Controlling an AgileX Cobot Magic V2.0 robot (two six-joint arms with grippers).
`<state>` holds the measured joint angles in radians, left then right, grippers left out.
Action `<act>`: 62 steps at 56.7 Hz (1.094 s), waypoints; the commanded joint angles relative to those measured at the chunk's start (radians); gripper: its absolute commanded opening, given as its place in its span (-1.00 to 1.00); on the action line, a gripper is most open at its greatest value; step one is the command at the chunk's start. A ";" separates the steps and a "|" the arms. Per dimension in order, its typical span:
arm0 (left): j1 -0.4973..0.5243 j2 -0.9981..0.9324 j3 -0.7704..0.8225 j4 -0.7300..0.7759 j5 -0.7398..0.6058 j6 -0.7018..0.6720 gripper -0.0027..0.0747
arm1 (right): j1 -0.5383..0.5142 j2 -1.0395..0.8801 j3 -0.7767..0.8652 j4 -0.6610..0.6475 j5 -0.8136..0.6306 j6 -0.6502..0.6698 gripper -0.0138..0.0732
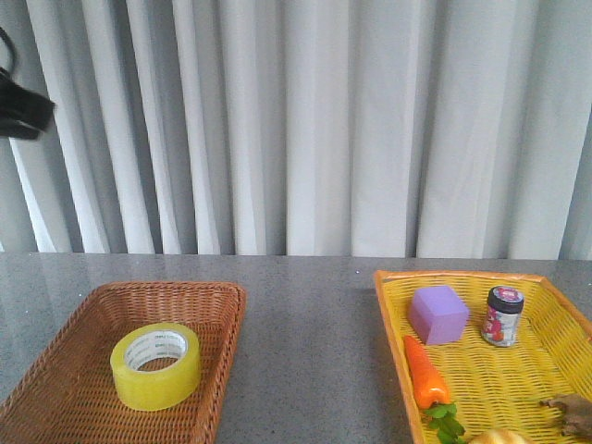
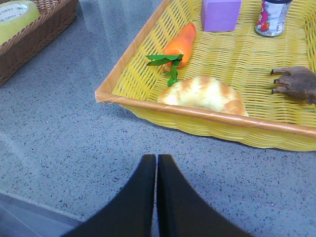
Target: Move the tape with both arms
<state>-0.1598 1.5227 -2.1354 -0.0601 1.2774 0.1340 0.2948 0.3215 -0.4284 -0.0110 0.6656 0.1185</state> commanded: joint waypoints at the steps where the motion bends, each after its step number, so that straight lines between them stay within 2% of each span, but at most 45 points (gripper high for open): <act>1: 0.000 -0.107 0.026 -0.068 -0.027 0.008 -0.95 | 0.001 0.008 -0.028 -0.007 -0.065 -0.002 -0.68; 6: -0.002 -0.177 0.130 -0.115 -0.027 0.026 -0.95 | 0.001 0.008 -0.028 -0.007 -0.065 -0.002 -0.68; 12: -0.003 -0.301 0.336 -0.136 -0.072 0.060 -0.95 | 0.001 0.008 -0.028 -0.007 -0.065 -0.002 -0.68; 23: -0.003 -0.571 0.785 -0.141 -0.297 0.059 -0.95 | 0.001 0.008 -0.028 -0.007 -0.065 -0.002 -0.68; 29: -0.003 -0.718 0.989 -0.141 -0.367 0.004 -0.95 | 0.001 0.008 -0.028 -0.007 -0.065 -0.002 -0.68; 34: -0.003 -0.828 1.122 -0.136 -0.354 -0.028 -0.95 | 0.001 0.008 -0.028 -0.007 -0.064 -0.002 -0.68; 40: -0.003 -0.951 1.227 -0.136 -0.320 -0.028 -0.95 | 0.001 0.008 -0.028 -0.007 -0.064 -0.002 -0.68; 48: -0.003 -1.083 1.288 -0.125 -0.330 -0.041 -0.95 | 0.001 0.008 -0.028 -0.007 -0.066 -0.002 -0.68; 56: -0.003 -1.154 1.332 -0.091 -0.385 -0.042 -0.95 | 0.001 0.008 -0.028 -0.007 -0.065 -0.002 -0.68; 62: -0.003 -1.195 1.415 -0.064 -0.489 -0.025 -0.95 | 0.001 0.008 -0.028 -0.007 -0.065 -0.002 -0.68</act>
<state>-0.1598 0.3431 -0.7571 -0.1340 0.9401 0.1031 0.2948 0.3215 -0.4284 -0.0110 0.6668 0.1185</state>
